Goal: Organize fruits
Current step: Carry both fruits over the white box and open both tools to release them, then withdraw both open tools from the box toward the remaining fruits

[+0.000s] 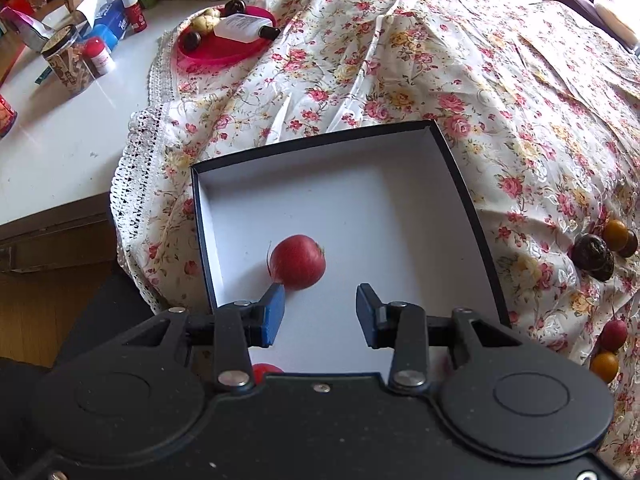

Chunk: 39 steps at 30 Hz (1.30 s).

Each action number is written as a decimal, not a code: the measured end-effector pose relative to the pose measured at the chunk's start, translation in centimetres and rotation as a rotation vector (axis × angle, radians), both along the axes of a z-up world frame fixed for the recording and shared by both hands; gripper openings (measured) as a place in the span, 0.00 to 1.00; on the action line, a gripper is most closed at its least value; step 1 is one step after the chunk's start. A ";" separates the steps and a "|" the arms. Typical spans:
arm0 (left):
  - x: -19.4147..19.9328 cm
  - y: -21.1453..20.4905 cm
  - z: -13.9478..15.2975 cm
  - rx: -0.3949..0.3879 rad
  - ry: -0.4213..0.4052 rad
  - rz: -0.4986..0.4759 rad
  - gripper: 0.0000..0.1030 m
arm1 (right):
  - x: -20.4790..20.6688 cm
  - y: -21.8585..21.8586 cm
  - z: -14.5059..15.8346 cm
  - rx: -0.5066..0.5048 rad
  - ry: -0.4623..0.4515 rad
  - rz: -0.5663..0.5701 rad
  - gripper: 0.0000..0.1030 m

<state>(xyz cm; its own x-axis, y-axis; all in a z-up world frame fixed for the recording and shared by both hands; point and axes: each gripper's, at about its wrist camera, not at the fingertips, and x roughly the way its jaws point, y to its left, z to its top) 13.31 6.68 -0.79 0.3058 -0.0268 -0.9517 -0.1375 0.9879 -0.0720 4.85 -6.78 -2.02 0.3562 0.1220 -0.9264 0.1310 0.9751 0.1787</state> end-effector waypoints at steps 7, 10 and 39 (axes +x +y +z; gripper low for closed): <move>0.0 0.0 -0.1 0.004 0.010 0.001 0.46 | -0.1 0.2 -0.1 0.004 0.005 0.010 0.36; 0.0 -0.1 -0.2 0.011 0.012 -0.004 0.46 | 0.1 0.1 0.0 0.004 0.003 0.008 0.36; -1.3 -3.3 0.4 0.073 -0.050 -0.162 0.46 | 2.9 -5.2 3.7 -0.043 -0.100 -0.072 0.36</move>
<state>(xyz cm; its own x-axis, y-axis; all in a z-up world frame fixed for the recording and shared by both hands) 12.05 3.36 -0.44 0.3500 -0.0111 -0.9367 0.0259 0.9997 -0.0022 7.77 -11.96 1.70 0.4533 0.0541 -0.8897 0.1843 0.9709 0.1529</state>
